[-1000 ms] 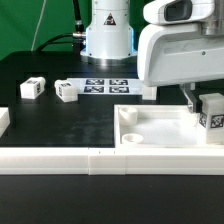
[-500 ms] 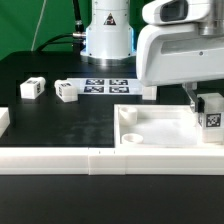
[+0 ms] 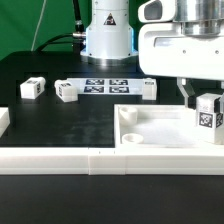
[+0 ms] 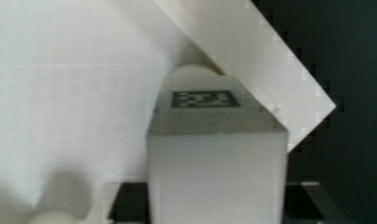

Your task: Assemble one leg

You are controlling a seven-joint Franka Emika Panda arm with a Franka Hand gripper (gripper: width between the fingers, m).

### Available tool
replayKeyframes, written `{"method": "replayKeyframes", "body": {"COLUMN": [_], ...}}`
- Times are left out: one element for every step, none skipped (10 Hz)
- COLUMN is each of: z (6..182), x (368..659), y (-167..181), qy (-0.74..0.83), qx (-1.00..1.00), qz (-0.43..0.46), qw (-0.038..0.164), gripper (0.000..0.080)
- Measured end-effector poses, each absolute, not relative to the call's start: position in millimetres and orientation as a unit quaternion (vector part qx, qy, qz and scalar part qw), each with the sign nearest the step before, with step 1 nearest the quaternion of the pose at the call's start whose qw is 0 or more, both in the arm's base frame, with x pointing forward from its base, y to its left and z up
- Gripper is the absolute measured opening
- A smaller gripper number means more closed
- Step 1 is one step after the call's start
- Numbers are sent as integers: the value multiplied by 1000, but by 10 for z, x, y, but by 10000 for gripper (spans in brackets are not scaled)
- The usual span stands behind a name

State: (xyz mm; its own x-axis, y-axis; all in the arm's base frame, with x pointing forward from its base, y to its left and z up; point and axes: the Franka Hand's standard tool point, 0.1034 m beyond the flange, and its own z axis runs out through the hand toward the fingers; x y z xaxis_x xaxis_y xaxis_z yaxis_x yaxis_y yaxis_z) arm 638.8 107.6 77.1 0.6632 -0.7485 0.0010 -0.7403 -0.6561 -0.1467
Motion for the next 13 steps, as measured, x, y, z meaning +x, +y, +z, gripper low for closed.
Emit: {"method": "replayKeyframes", "body": {"z": [766,763,763,762,761,760,759,757,757,760,763,768,776], "x": [6382,6368,6356,6345,6336,6333,6332,6331,6330,6333,6335,6335,6345], "y": [1063,1052,1050,1062,1067,1067,1071,1075,1080,1080,1085,1112,1122], "qy": [477,543,594,629,664,677,672,659,658,638,573,525,460], "qx": [-876,-836,-801,-774,-744,-732,-737,-749,-749,-767,-816,-848,-885], "qz": [-25,-21,-16,-10,-2,2,2,1,1,-1,-8,-11,-16], "qw": [69,71,71,71,73,74,74,74,74,74,74,74,73], "gripper": [291,291,291,291,291,291,291,397,536,614,614,642,648]}}
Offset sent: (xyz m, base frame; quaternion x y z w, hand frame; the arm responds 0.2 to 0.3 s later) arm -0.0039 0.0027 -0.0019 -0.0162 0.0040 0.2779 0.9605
